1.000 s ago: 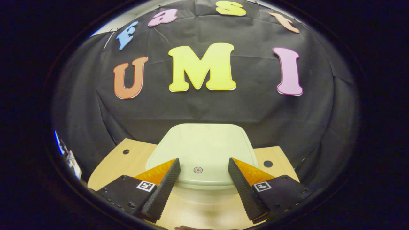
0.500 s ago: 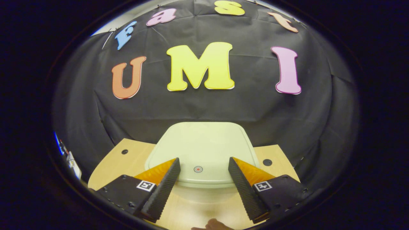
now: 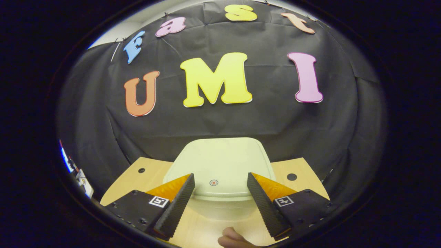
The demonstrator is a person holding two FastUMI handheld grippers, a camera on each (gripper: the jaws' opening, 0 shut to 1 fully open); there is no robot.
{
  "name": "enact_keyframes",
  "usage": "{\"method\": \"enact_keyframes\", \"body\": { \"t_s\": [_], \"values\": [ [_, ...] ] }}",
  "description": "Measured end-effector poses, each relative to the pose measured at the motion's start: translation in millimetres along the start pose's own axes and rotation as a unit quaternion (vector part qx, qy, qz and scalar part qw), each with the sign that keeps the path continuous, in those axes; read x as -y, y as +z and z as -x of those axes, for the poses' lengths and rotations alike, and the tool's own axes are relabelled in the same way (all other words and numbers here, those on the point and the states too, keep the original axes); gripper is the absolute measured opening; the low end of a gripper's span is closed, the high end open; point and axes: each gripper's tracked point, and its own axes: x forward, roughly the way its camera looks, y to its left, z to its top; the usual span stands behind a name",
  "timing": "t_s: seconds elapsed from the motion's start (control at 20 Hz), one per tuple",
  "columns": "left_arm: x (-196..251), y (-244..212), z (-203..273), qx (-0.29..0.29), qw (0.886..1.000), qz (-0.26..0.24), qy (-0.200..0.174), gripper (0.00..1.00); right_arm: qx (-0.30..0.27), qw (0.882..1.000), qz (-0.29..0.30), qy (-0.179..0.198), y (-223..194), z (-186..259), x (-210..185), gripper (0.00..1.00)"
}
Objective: Press the lid of the desktop garbage bin to open it, pick up the crumpled paper on the desktop and throw it into the bin, then pick up the pop can on the desktop and drop it into the bin, and finally close the garbage bin lid.
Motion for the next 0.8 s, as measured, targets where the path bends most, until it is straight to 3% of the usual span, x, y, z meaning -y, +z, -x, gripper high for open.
{"method": "enact_keyframes", "body": {
  "t_s": [0.4, 0.8],
  "values": [
    [6, -3, 17, 0.000, 1.000, -0.008, 0.015, 0.98, 0.083, 0.996, 0.036, 0.000, -14, 100, 3, 0.96],
    [11, 1, 64, 0.021, 0.999, -0.002, 0.025, 0.98, 0.144, 0.987, 0.068, 0.007, -80, 209, -13, 0.95]
  ]
}}
